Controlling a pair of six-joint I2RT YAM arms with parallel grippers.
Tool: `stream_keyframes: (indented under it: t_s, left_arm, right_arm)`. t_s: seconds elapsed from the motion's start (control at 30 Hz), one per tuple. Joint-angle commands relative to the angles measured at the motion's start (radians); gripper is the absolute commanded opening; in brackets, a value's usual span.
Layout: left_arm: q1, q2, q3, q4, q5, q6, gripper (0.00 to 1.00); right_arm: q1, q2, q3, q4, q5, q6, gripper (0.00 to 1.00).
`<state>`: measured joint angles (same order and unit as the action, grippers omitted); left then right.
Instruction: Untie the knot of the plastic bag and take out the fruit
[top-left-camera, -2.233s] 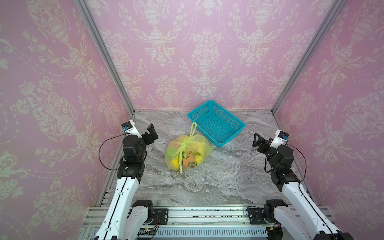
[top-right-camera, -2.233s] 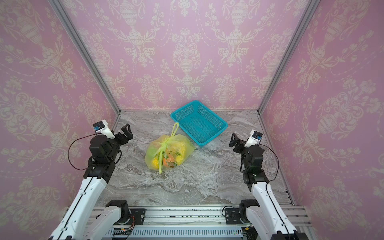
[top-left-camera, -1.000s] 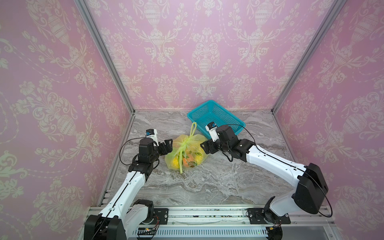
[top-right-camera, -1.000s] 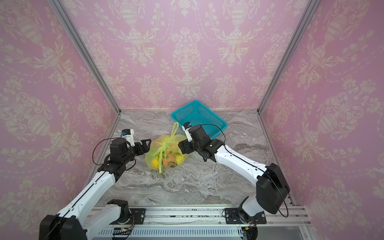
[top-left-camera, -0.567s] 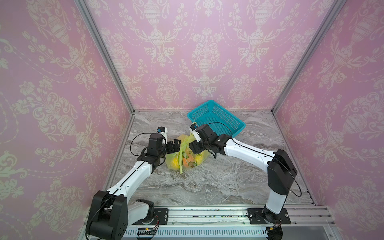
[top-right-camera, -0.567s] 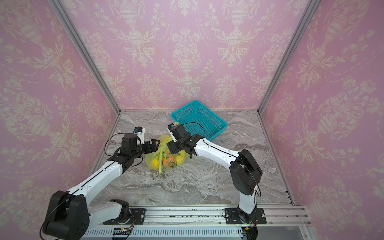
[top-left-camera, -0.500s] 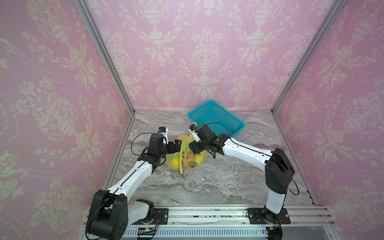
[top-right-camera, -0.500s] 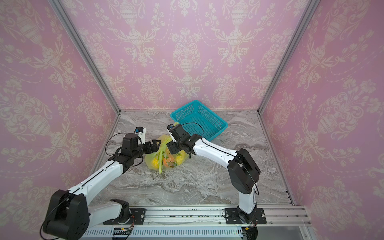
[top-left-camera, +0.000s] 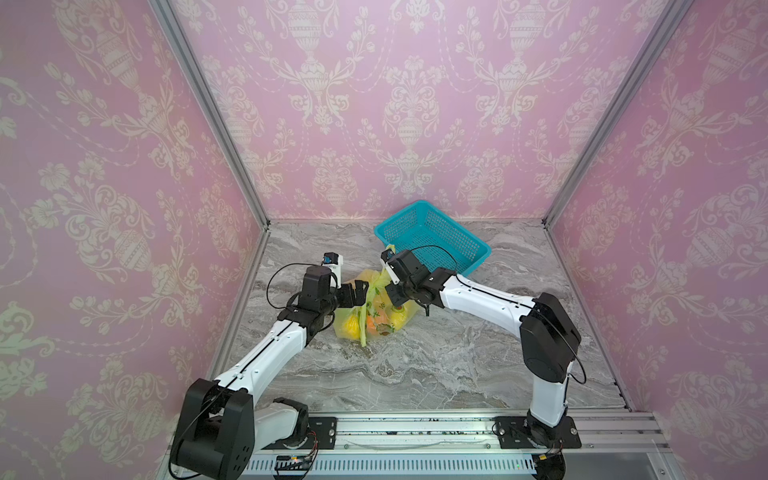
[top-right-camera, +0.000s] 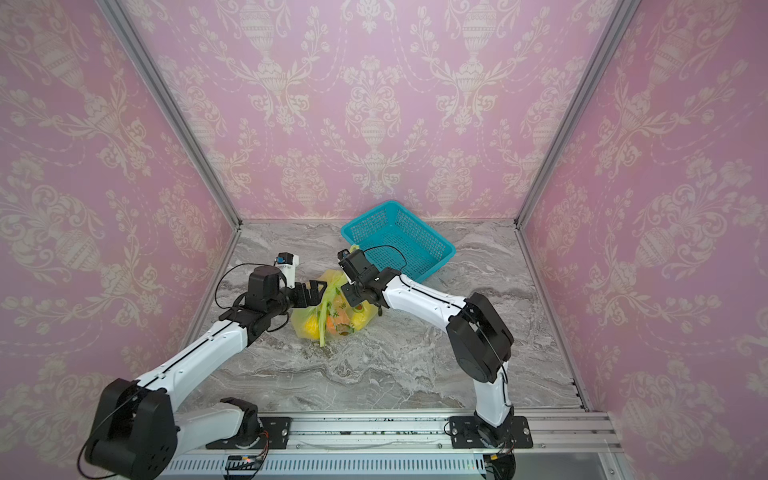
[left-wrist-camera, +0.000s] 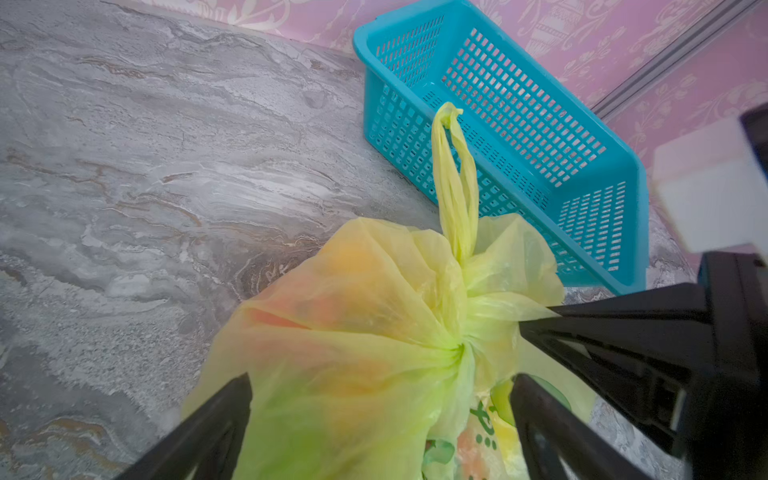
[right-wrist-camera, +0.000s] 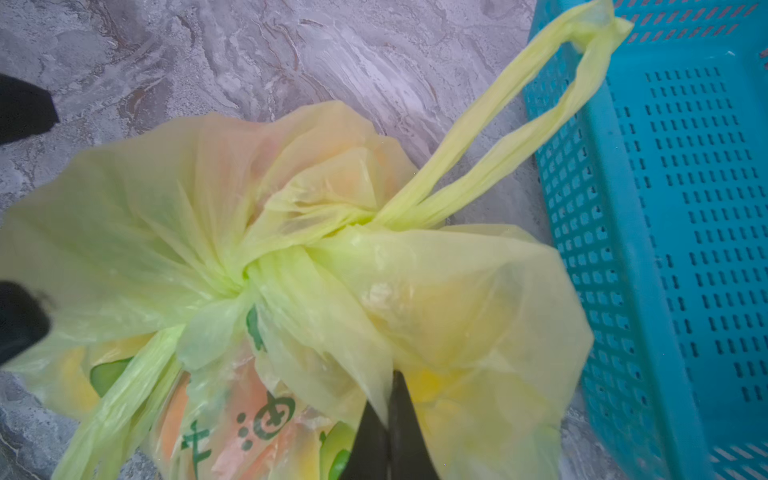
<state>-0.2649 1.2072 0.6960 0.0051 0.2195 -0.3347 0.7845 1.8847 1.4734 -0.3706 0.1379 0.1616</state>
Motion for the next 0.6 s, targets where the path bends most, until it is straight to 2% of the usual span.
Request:
stream_keyframes:
  t_s: [0.0, 0.3, 0.57]
  left_arm:
    - [-0.019, 0.014, 0.030, -0.025, 0.033, 0.039, 0.99]
    - [-0.063, 0.050, 0.083, -0.034, 0.082, 0.063, 0.98]
    - [-0.087, 0.145, 0.137, -0.094, 0.037, 0.087, 0.96]
  right_arm:
    - [-0.025, -0.077, -0.057, 0.068, -0.006, 0.040, 0.00]
    - [-0.073, -0.137, -0.140, 0.117, -0.053, 0.088, 0.00]
    - [-0.079, -0.161, -0.169, 0.133, -0.078, 0.096, 0.00]
